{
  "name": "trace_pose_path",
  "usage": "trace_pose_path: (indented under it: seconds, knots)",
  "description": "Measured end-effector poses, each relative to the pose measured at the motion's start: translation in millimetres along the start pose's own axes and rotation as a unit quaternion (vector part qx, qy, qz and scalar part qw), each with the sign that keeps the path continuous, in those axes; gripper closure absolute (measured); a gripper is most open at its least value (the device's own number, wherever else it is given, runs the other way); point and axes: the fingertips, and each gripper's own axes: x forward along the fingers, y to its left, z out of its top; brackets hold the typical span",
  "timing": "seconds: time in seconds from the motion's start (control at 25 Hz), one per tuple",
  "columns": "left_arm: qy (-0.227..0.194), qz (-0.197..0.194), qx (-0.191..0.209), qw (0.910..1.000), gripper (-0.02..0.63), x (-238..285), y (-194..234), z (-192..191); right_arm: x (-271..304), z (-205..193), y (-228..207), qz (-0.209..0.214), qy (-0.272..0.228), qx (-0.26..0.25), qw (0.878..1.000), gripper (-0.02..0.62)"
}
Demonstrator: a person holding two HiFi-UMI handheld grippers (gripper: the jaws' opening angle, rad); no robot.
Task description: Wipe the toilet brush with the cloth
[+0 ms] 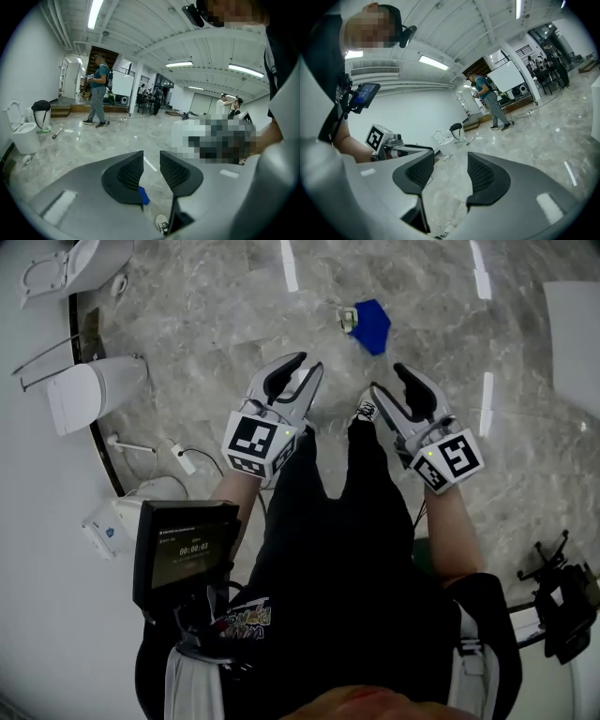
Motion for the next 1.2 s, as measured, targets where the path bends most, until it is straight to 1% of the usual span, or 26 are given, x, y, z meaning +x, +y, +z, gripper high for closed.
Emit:
trace_pose_path:
  seconds: [0.12,0.2,0.36,0.44,0.56,0.68,0.8,1.0,1.12,1.2]
  knots:
    - [0.017,-0.009,-0.013,0.9997,0.480,20.5,19.4,-25.7,23.9,-19.9,-13.0,-0.008,0.014,0.006,1.000,0.376]
    - [0.021,-0.013,-0.015,0.9996,0.479,32.1,34.2,-39.9,39.3,-33.6,-18.4,-0.015,0.023,0.006,1.000,0.371]
    - [0.006,-0.018,0.022,0.9996,0.469,27.3,47.8,-56.7,42.5,-69.0,-7.2,-0.043,0.028,0.007,0.999,0.367]
    - [0.002,-0.014,0.030,0.9994,0.466,36.0,64.6,-73.0,53.3,-94.0,-17.5,-0.060,0.040,0.000,0.997,0.362]
    - [0.017,-0.018,0.032,0.9992,0.465,67.0,90.2,-109.5,75.9,-129.2,-46.8,-0.085,0.063,-0.033,0.994,0.356]
    - [0.024,-0.026,0.037,0.9987,0.466,90.8,97.4,-136.4,90.5,-168.8,-76.2,-0.095,0.086,-0.058,0.990,0.345]
    - [0.013,-0.023,0.034,0.9991,0.465,108.8,104.6,-160.9,107.6,-221.4,-108.0,-0.089,0.125,-0.078,0.985,0.325]
    - [-0.008,-0.010,0.024,0.9996,0.451,162.7,119.8,-219.1,138.1,-310.2,-169.4,-0.068,0.186,-0.143,0.970,0.308]
    - [-0.016,0.000,0.034,0.9993,0.451,201.1,124.8,-250.6,147.8,-358.5,-221.5,-0.077,0.209,-0.178,0.959,0.288]
    - [-0.028,0.009,0.049,0.9984,0.451,223.8,131.5,-267.0,156.6,-386.4,-258.9,-0.089,0.213,-0.191,0.954,0.281]
